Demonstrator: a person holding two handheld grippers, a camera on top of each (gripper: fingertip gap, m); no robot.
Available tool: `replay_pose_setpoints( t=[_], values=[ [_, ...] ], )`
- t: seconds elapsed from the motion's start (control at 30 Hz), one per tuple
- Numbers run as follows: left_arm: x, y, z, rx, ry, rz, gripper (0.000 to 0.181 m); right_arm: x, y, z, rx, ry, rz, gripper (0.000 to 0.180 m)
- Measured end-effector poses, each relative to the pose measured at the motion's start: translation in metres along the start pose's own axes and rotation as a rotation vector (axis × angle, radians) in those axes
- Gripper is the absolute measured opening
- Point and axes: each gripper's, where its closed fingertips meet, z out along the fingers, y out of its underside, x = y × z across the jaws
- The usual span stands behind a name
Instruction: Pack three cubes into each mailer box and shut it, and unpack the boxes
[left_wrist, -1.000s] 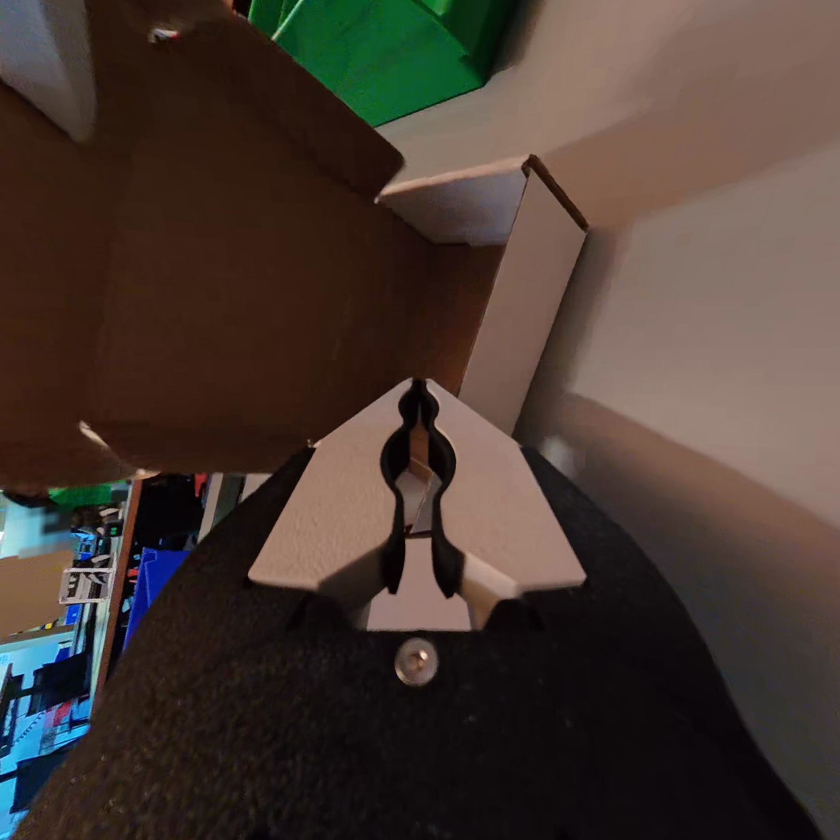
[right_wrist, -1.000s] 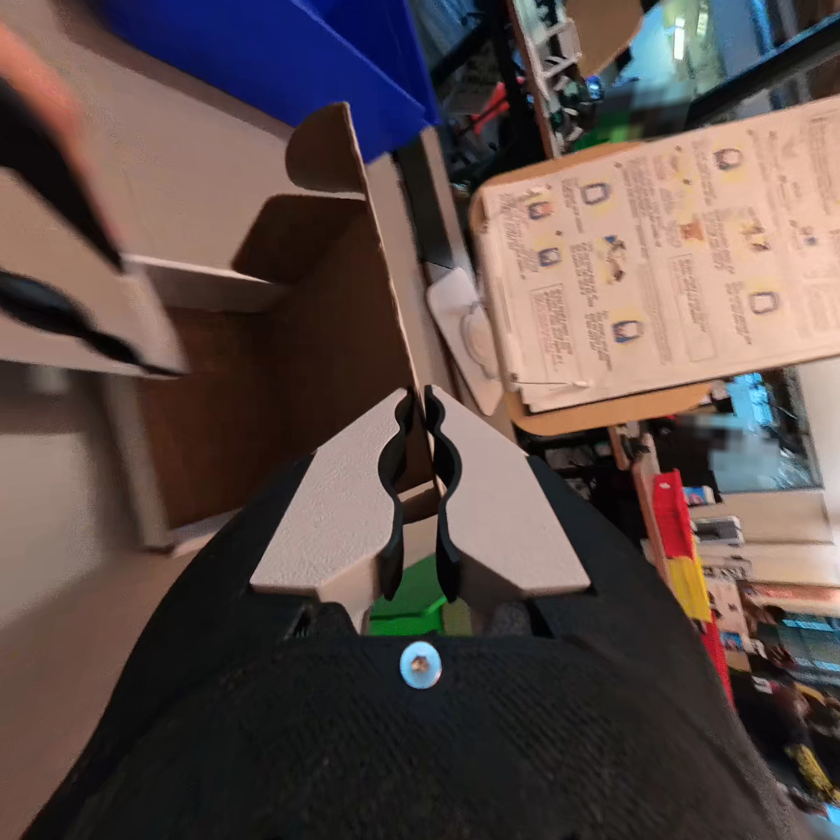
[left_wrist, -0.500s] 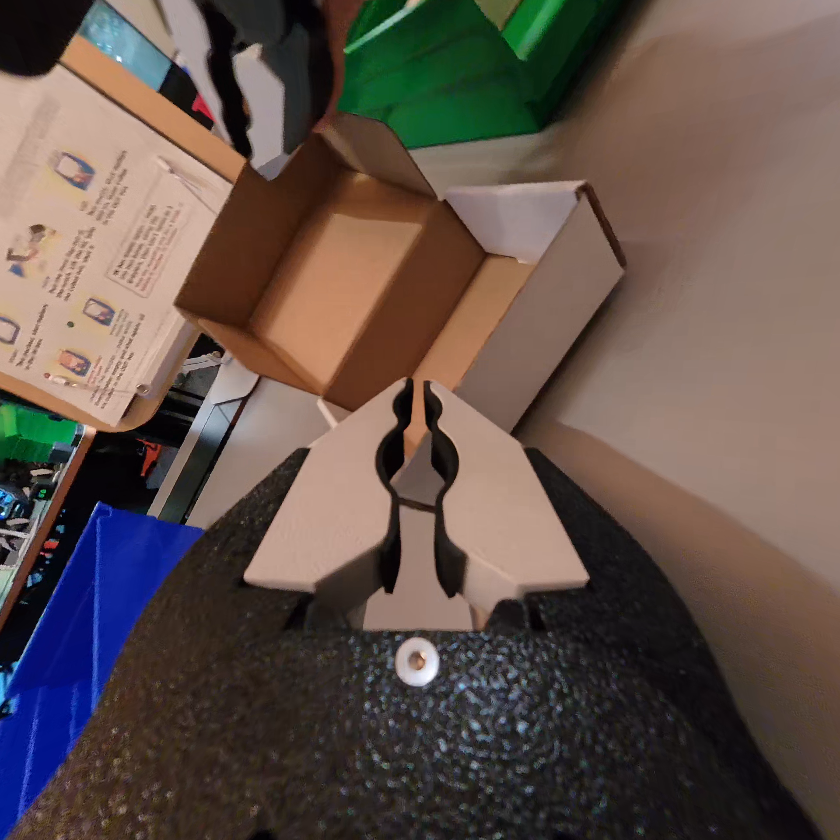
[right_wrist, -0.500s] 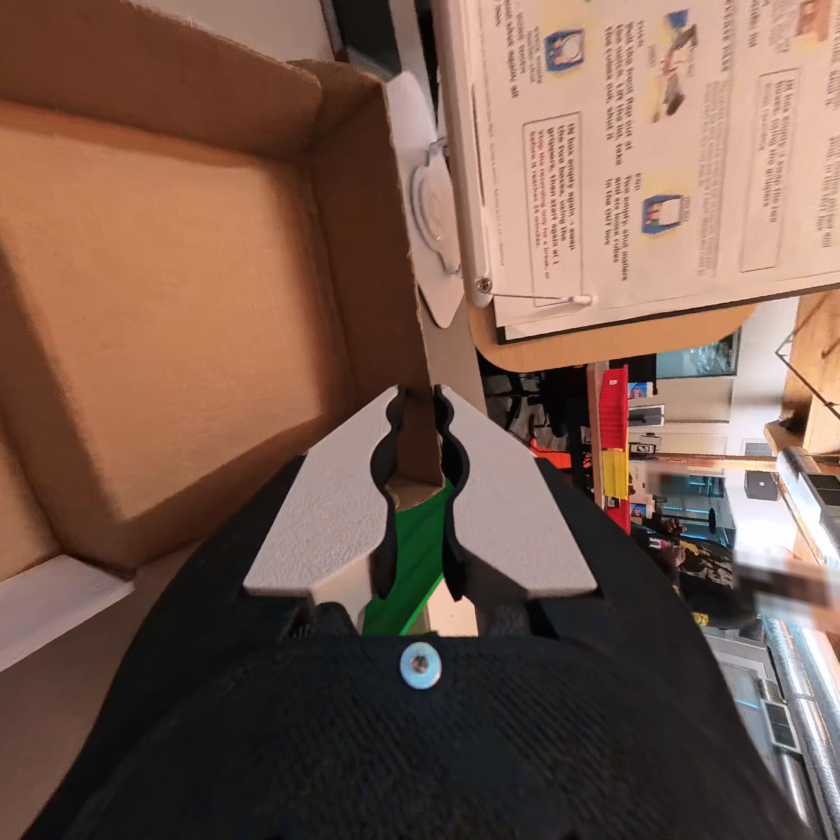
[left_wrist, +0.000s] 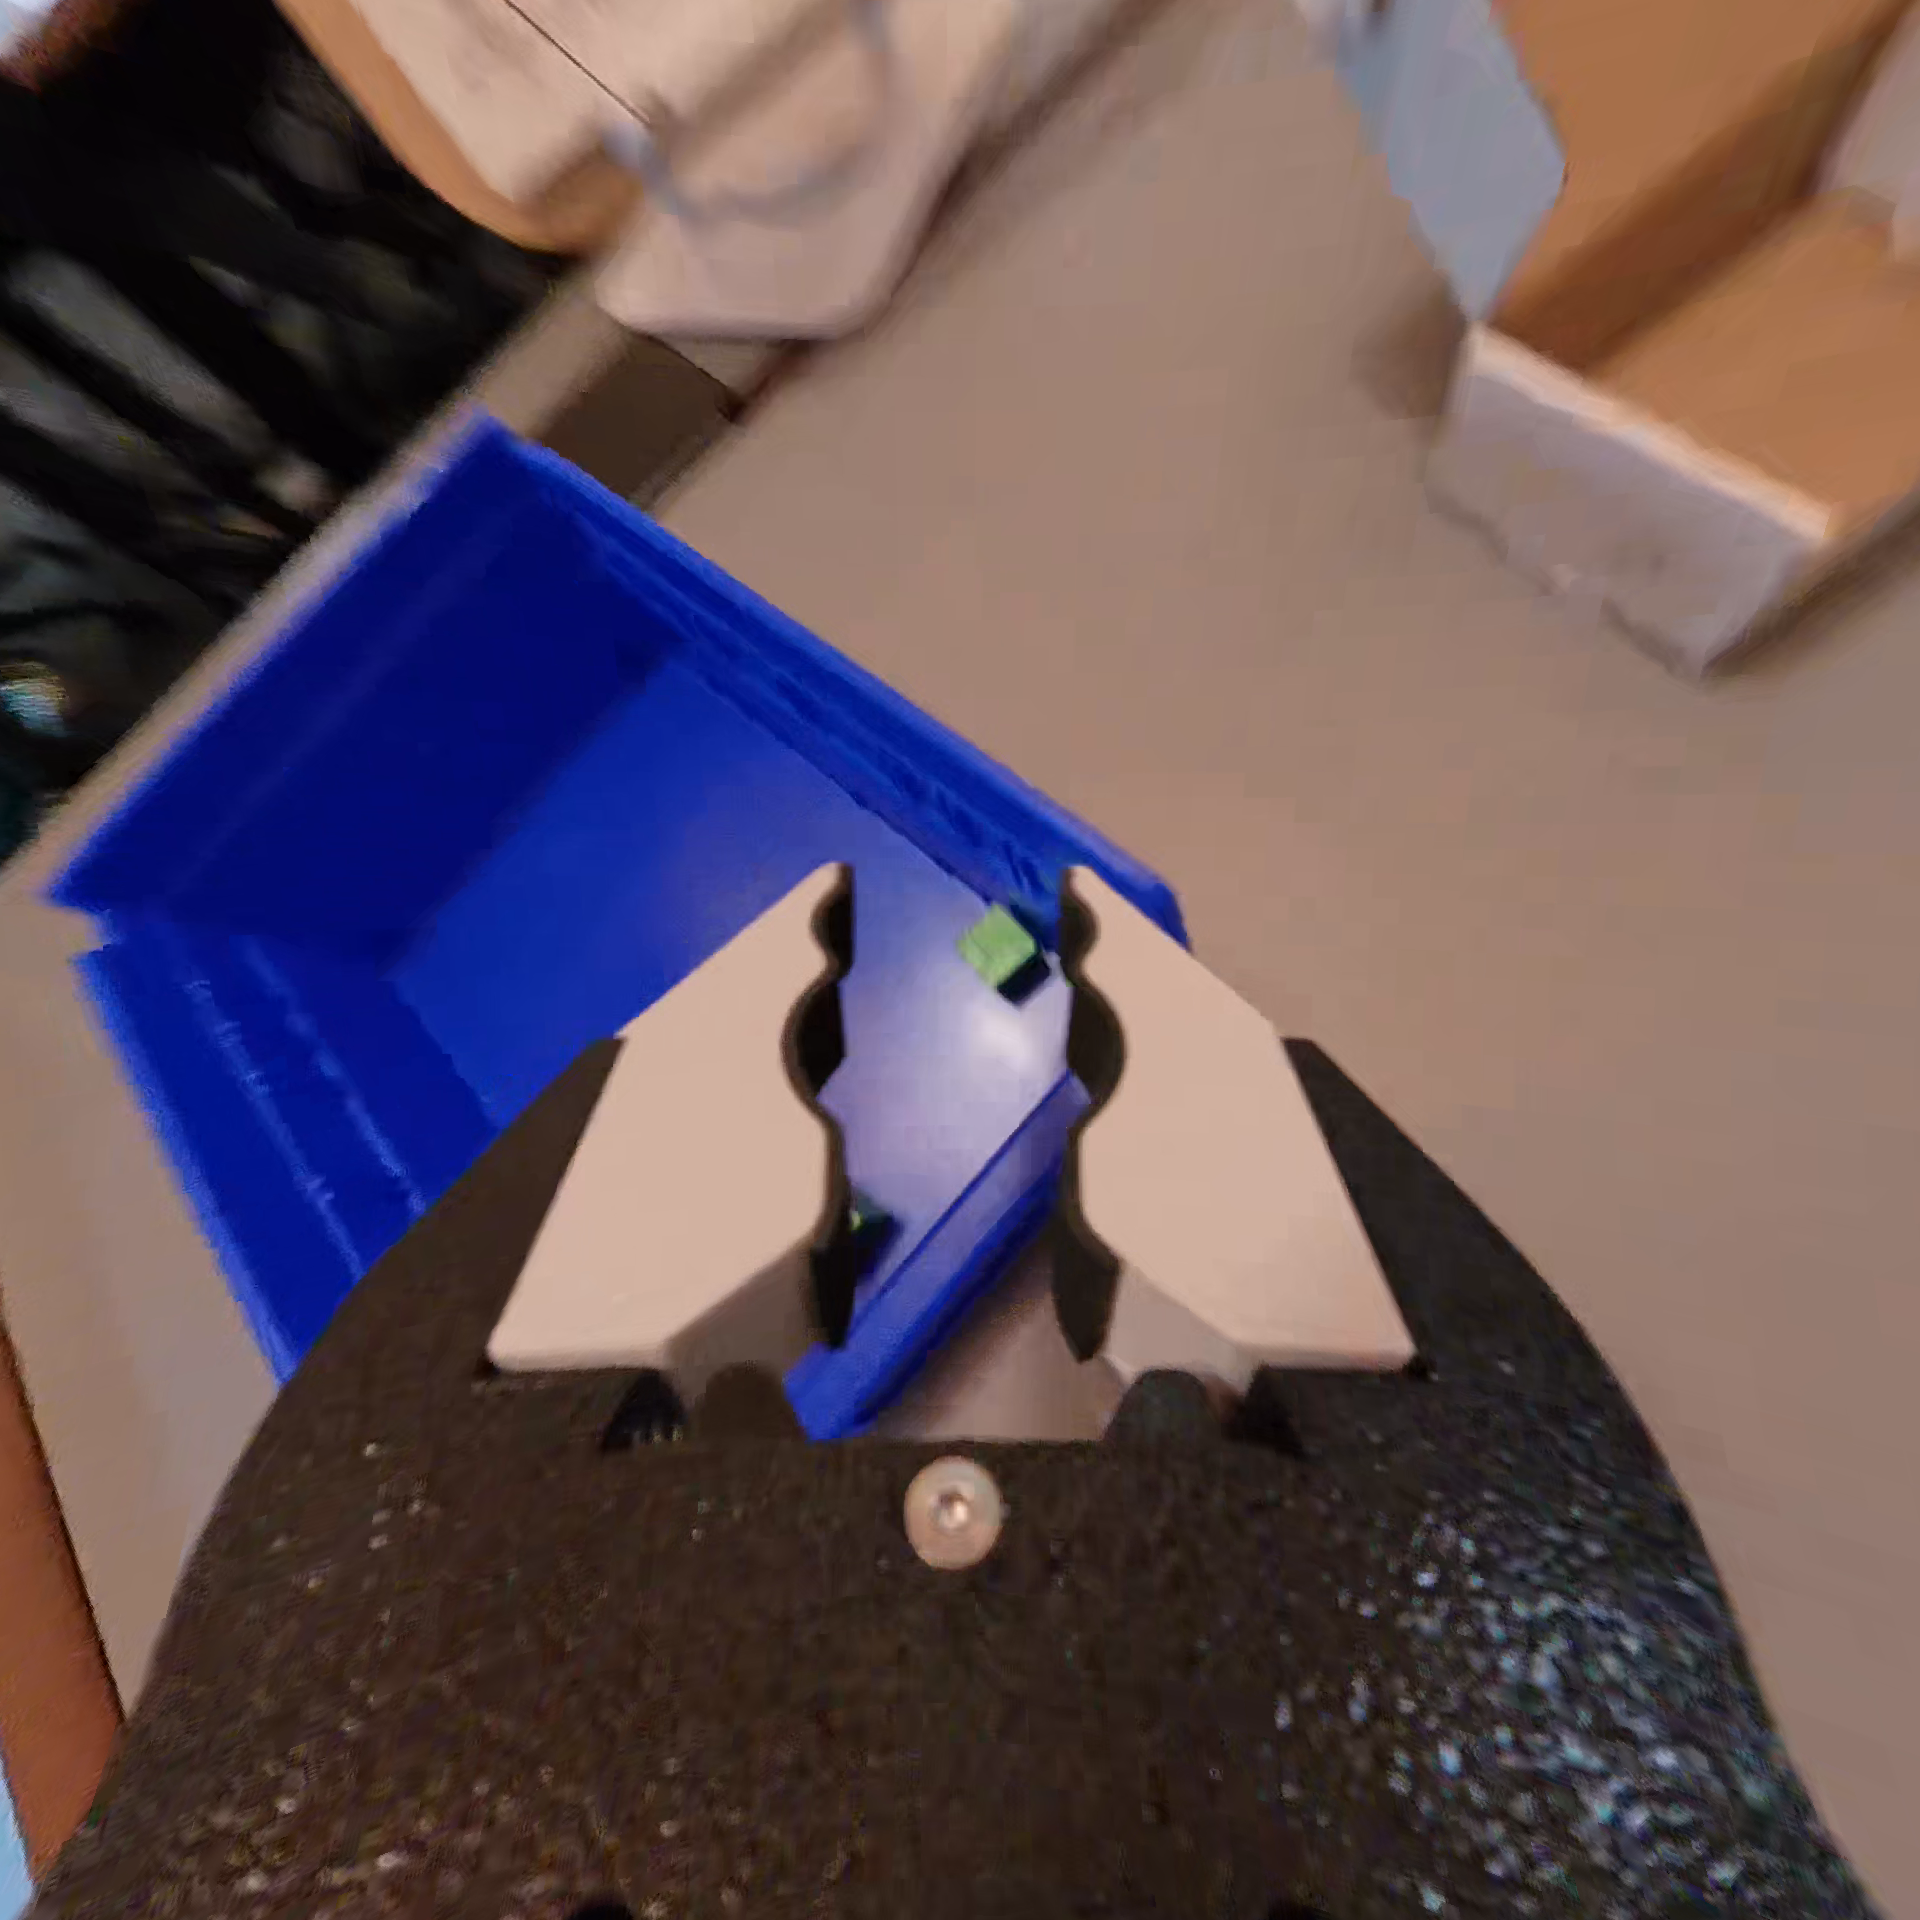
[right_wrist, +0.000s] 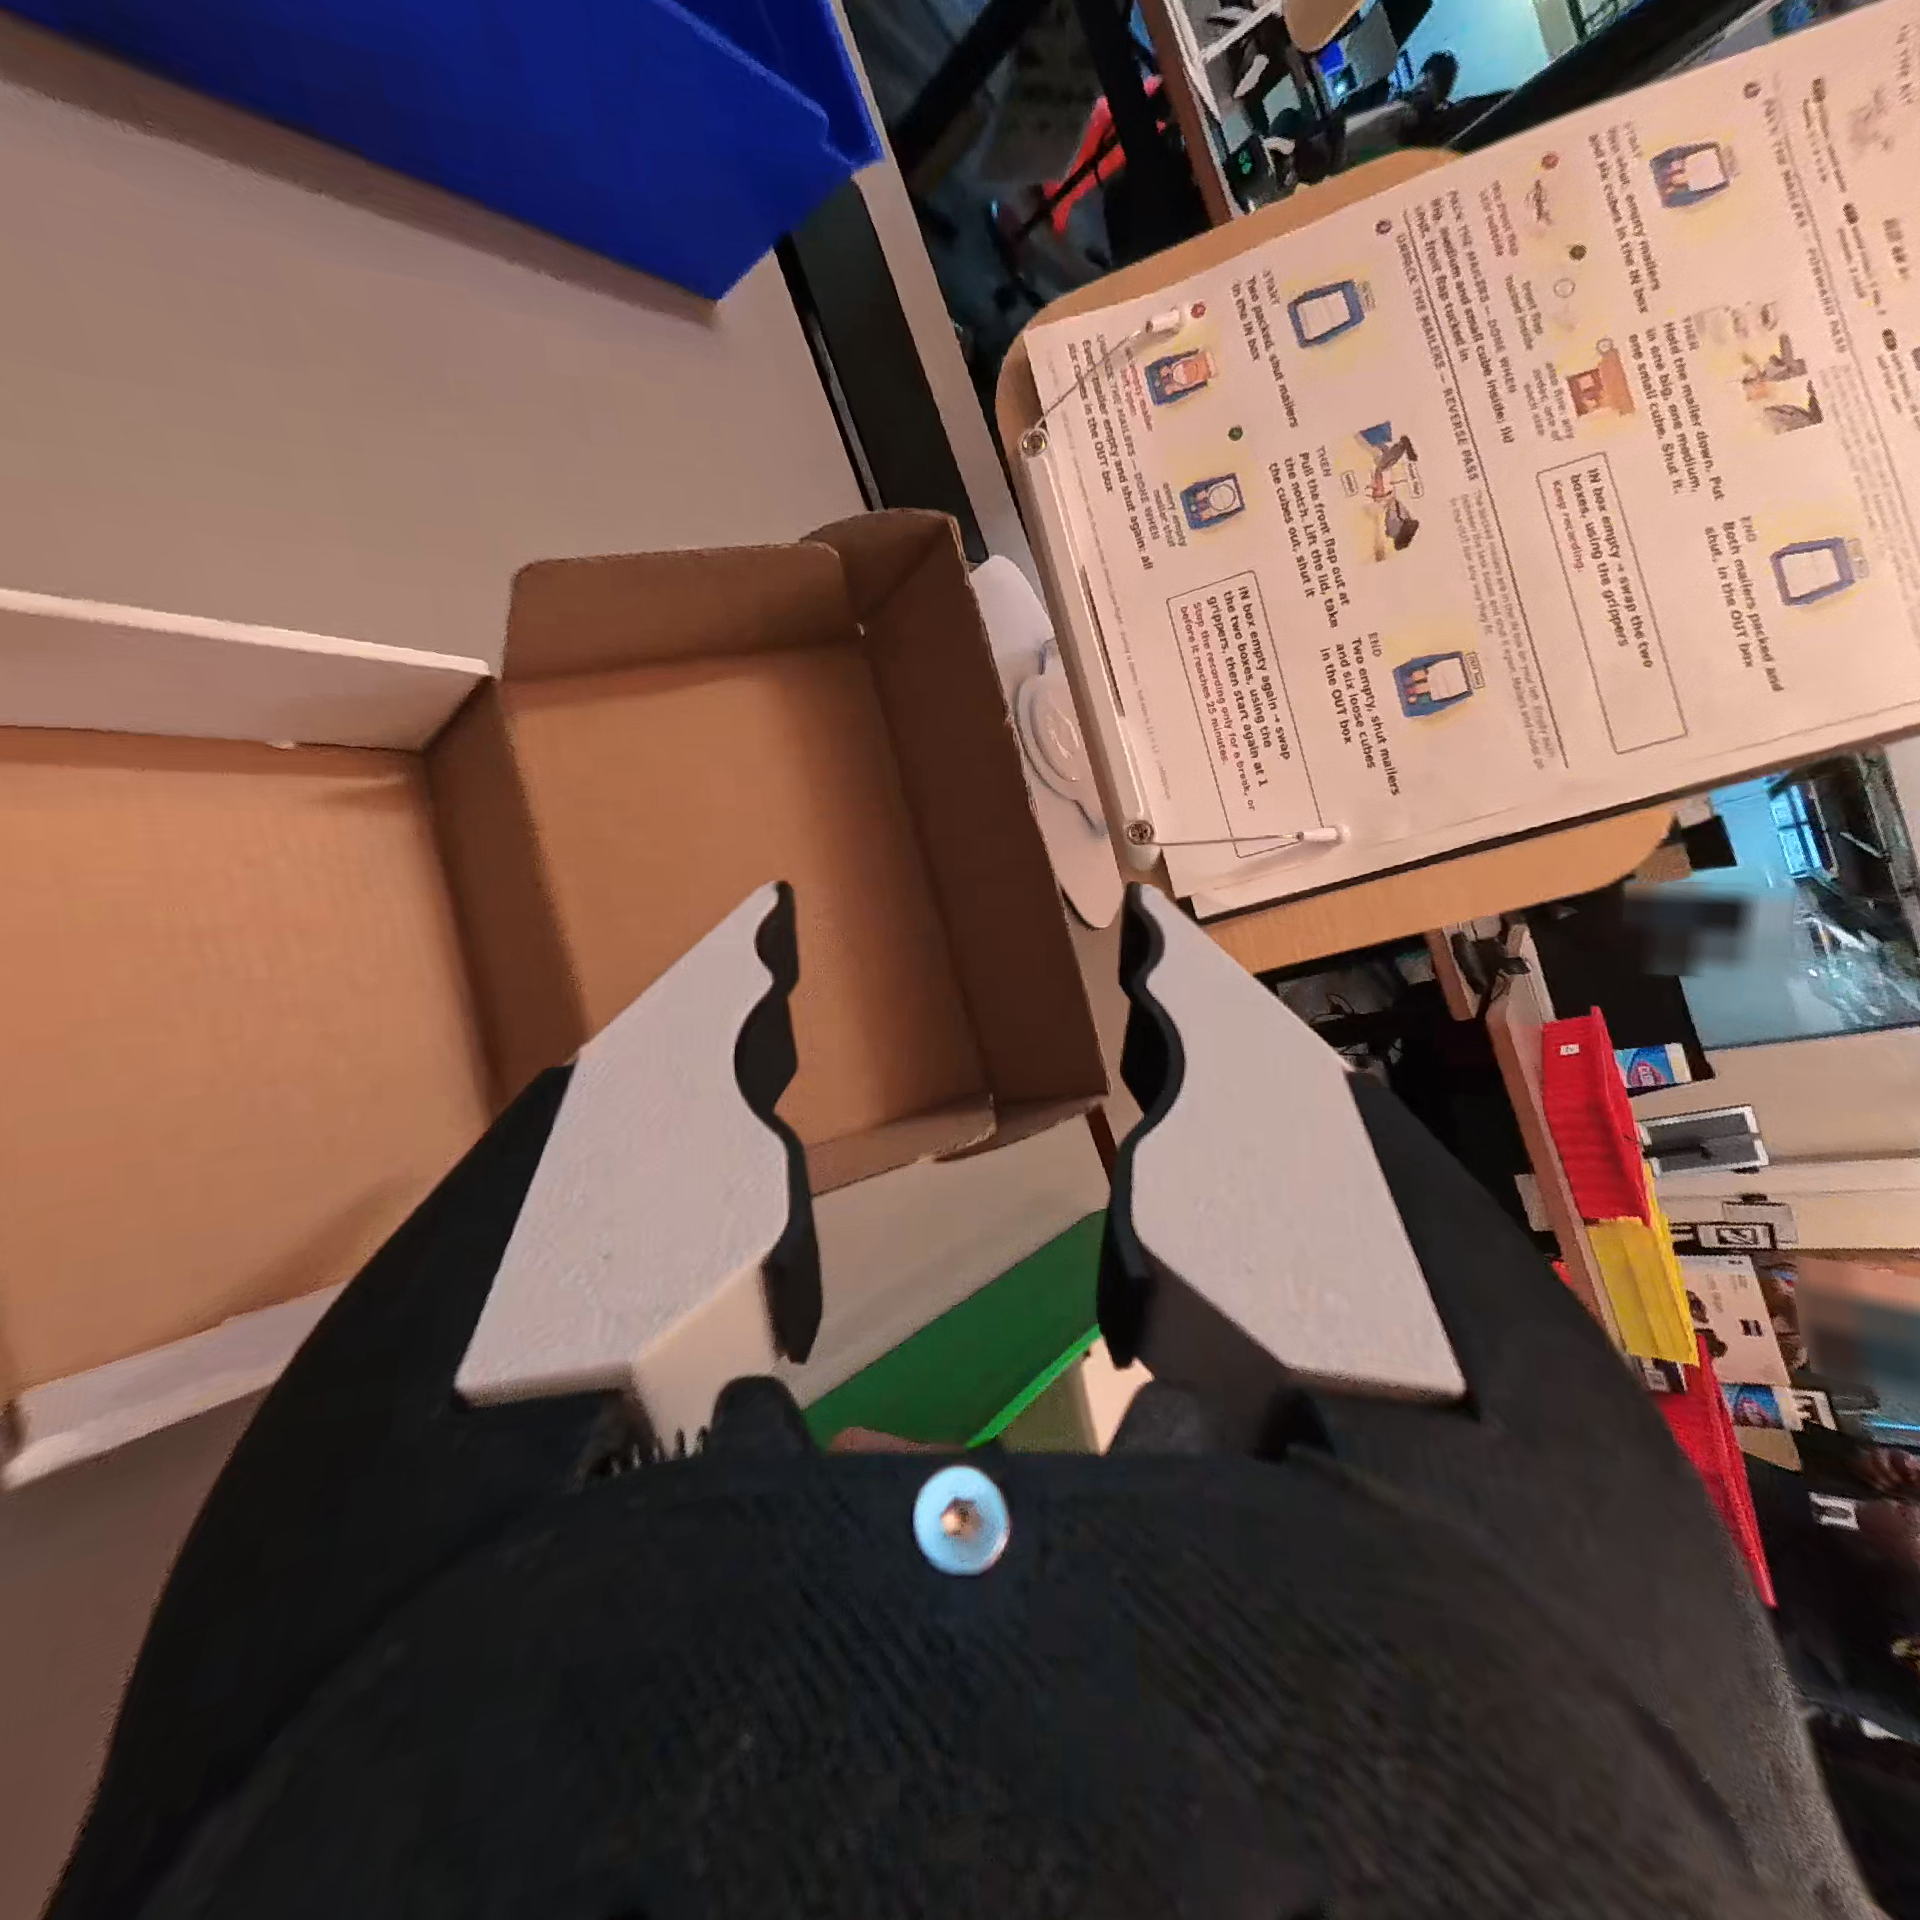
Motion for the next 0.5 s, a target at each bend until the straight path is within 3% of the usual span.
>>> replay_pose_setpoints(
  t=[0.13, 0.3, 0.33, 0.47, 0.5],
  values=[
    [-0.003, 0.044, 0.04, -0.215, 0.18, 0.209, 0.061, -0.008, 0.0, -0.035, 0.032, 0.015, 0.131, 0.07],
    [0.013, 0.064, 0.073, -0.331, 0.413, 0.284, 0.062, -0.04, 0.027, -0.073, 0.035, -0.028, 0.459, 0.066],
    [0.013, 0.067, 0.077, -0.357, 0.435, 0.288, 0.061, -0.048, 0.036, -0.076, 0.013, -0.039, 0.499, 0.066],
    [0.012, 0.082, 0.087, -0.471, 0.476, 0.346, 0.02, -0.064, 0.074, -0.075, -0.074, -0.013, 0.703, 0.067],
    [0.008, 0.082, 0.089, -0.469, 0.447, 0.352, 0.019, -0.069, 0.078, -0.073, -0.083, -0.022, 0.759, 0.066]
  ],
)
